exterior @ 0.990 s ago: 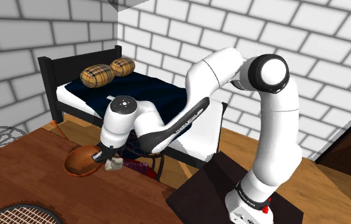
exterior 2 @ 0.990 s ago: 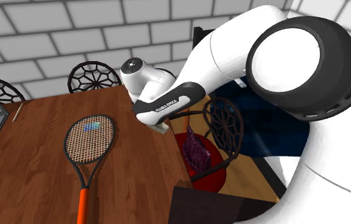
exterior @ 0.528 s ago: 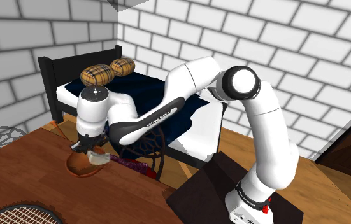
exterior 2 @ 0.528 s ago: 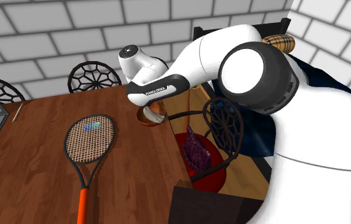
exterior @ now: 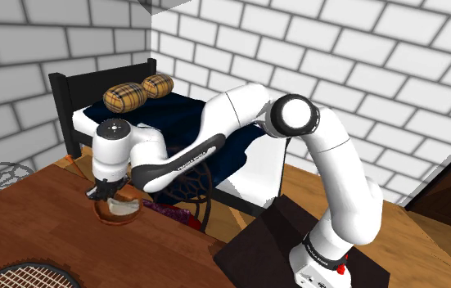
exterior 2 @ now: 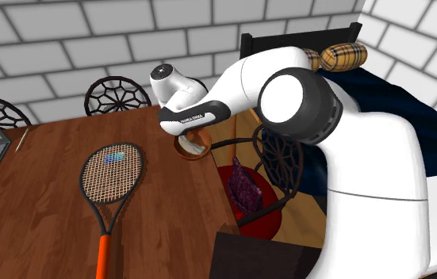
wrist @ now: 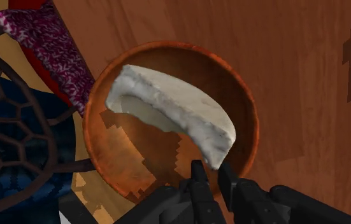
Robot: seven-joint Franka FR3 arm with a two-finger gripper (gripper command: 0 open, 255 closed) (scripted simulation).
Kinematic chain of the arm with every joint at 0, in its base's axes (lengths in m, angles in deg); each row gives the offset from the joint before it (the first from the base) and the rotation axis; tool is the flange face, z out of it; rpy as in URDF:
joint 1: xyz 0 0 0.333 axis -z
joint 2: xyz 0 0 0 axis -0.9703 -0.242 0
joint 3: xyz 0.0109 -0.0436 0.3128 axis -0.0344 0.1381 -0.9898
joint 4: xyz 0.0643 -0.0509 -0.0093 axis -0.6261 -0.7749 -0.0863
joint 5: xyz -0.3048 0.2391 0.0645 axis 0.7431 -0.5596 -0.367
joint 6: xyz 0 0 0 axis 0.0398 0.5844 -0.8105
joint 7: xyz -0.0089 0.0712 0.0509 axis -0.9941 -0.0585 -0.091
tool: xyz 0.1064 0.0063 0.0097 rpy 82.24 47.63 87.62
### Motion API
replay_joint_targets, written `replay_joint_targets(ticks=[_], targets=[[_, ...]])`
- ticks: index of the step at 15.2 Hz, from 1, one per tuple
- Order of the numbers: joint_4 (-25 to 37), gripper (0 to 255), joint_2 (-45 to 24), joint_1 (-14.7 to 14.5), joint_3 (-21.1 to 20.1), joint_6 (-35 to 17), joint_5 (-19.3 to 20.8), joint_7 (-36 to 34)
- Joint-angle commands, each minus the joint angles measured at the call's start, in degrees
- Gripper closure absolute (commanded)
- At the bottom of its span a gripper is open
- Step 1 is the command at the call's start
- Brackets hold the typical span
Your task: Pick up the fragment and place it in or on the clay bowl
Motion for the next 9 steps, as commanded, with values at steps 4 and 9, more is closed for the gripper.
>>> replay_joint_targets(ticks=[4, 9], targets=[[0.64, 255, -2.14, -1.00, 1.44, -1.49, 1.54, -1.04], [0.64, 255, -2.14, -0.99, 1.43, -1.49, 1.54, -1.04]])
